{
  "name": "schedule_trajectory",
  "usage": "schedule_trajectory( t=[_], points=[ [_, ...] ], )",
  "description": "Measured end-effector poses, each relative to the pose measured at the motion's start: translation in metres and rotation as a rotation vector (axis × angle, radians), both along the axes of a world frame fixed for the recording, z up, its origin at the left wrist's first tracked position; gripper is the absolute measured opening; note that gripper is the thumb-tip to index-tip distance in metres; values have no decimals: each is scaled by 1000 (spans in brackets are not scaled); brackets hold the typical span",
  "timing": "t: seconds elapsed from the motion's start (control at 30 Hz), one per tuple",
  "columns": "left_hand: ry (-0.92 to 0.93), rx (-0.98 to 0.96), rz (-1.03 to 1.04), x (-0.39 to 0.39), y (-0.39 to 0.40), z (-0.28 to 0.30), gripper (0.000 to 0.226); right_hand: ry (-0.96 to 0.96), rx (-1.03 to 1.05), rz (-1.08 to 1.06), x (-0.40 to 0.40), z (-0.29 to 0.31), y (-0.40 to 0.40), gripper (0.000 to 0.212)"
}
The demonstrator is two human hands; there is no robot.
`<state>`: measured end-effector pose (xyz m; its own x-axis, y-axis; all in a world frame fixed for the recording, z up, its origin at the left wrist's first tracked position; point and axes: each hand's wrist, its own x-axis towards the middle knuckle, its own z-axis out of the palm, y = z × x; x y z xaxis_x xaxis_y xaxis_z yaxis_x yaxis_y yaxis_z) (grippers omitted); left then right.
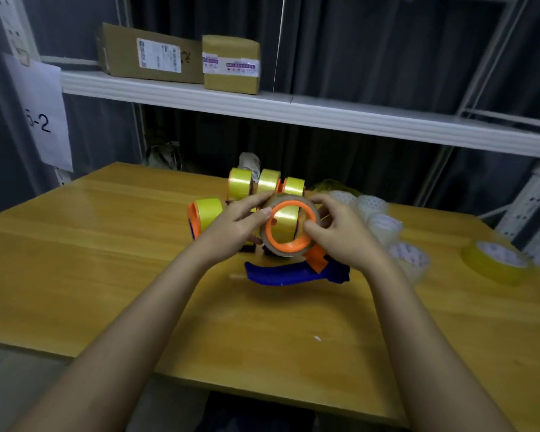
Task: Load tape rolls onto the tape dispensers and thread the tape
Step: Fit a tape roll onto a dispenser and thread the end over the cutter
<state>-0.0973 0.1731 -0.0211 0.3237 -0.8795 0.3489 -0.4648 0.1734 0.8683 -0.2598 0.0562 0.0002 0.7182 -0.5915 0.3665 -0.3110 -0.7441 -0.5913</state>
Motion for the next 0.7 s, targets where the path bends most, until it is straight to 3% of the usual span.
schedule_trajectory(
  t=[0.2,0.3,0.47,0.7],
  points=[
    [-40,151,-31,-16,-22,-35,51,-59,250,-38,-10,-40,-18,18],
    [-67,122,-10,-19,-26,-45,60,-103,341,20,-13,-48,-25,28],
    [-113,-30,65,-25,-25,-57,41,-79,489,202,-27,-49,-36,59],
    [-143,-132,93,-24,-26,-66,44,-77,561,302,-36,-50,-42,64]
  ],
)
